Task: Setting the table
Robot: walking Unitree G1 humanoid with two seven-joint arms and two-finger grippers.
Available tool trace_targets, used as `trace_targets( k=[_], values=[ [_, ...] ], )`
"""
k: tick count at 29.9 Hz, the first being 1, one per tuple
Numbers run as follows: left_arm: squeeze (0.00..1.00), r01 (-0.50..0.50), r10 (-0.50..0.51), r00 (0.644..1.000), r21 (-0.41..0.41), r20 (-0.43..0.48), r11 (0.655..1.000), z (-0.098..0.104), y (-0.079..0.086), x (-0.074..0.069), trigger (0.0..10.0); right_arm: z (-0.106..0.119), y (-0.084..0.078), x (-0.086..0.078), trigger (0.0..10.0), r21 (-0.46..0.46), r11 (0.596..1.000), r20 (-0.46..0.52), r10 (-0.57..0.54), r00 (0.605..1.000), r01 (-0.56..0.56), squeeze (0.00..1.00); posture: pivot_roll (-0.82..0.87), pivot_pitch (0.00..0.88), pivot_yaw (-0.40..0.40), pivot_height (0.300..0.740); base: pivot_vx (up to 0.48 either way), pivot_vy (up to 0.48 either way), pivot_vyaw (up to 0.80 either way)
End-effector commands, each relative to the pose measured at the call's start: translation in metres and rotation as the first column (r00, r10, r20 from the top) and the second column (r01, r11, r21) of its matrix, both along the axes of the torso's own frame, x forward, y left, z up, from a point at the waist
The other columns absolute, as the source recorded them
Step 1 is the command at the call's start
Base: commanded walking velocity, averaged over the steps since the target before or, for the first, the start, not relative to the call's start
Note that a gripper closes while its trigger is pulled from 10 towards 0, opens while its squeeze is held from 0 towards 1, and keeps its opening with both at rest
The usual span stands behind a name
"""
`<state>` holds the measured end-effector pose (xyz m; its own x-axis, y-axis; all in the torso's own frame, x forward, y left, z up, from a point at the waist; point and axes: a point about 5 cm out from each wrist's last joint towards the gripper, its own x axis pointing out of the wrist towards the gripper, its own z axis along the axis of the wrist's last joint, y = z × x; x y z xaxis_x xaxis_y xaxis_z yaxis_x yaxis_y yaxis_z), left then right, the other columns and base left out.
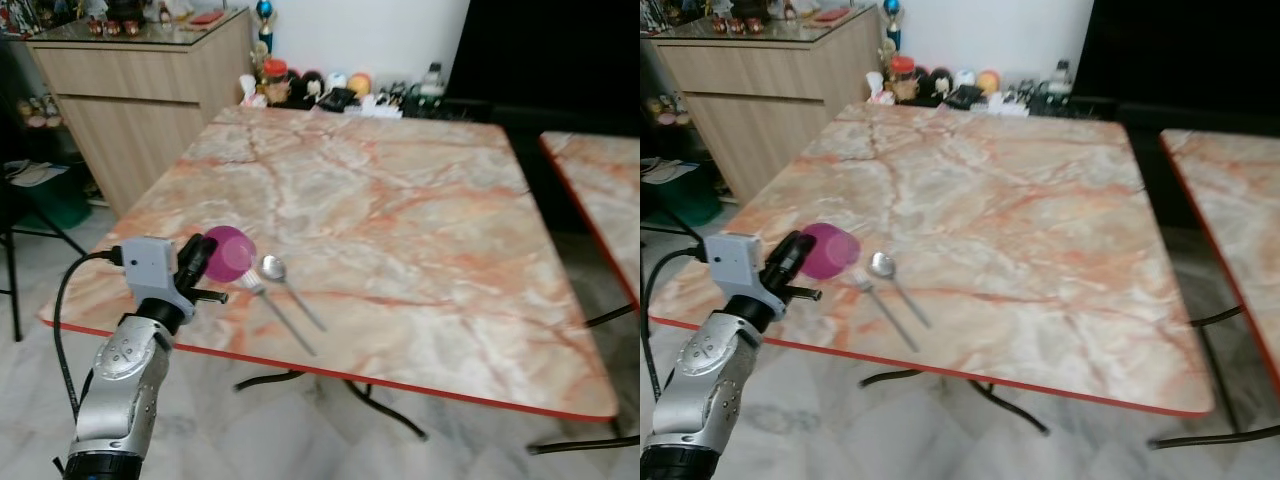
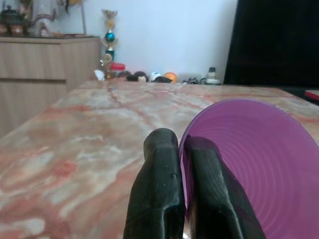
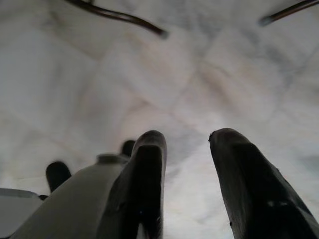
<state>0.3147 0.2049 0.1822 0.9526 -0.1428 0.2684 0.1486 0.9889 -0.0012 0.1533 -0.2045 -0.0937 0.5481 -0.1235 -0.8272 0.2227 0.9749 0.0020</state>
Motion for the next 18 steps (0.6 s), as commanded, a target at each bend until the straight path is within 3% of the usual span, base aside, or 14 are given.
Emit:
trace_targets(
  k=[1, 10, 15, 18],
  values=[
    [0.0, -0.021, 0.02, 1.0, 0.023, 0.02, 1.0, 0.005, 0.005, -0.001, 10.0, -0.004, 0.01, -0.005, 10.0, 0.032, 1.0, -0.017, -0.001, 1.0, 0.001, 0.0, 0.03, 0.095, 0.003, 0.74, 0.0, -0.424, 0.0],
    [0.0, -0.025, 0.024, 0.998, 0.026, 0.054, 0.999, 0.015, 0.006, 0.0, 10.0, -0.004, 0.01, -0.005, 10.0, 0.041, 0.999, -0.011, -0.023, 1.0, 0.023, 0.0, 0.03, 0.096, 0.001, 0.74, 0.0, -0.428, 0.0],
    [0.0, -0.033, 0.031, 0.998, 0.029, 0.053, 0.999, 0.015, 0.008, 0.0, 10.0, -0.004, 0.01, -0.005, 10.0, 0.04, 0.999, -0.013, -0.015, 1.0, 0.015, 0.0, 0.03, 0.095, 0.002, 0.74, 0.0, -0.428, -0.77],
    [0.0, -0.042, 0.041, 0.998, 0.033, 0.055, 0.999, 0.017, 0.01, 0.001, 10.0, -0.003, 0.01, -0.004, 10.0, 0.036, 0.999, -0.008, -0.01, 1.0, 0.01, 0.0, 0.03, 0.096, -0.001, 0.74, 0.0, -0.428, 0.0]
  ],
)
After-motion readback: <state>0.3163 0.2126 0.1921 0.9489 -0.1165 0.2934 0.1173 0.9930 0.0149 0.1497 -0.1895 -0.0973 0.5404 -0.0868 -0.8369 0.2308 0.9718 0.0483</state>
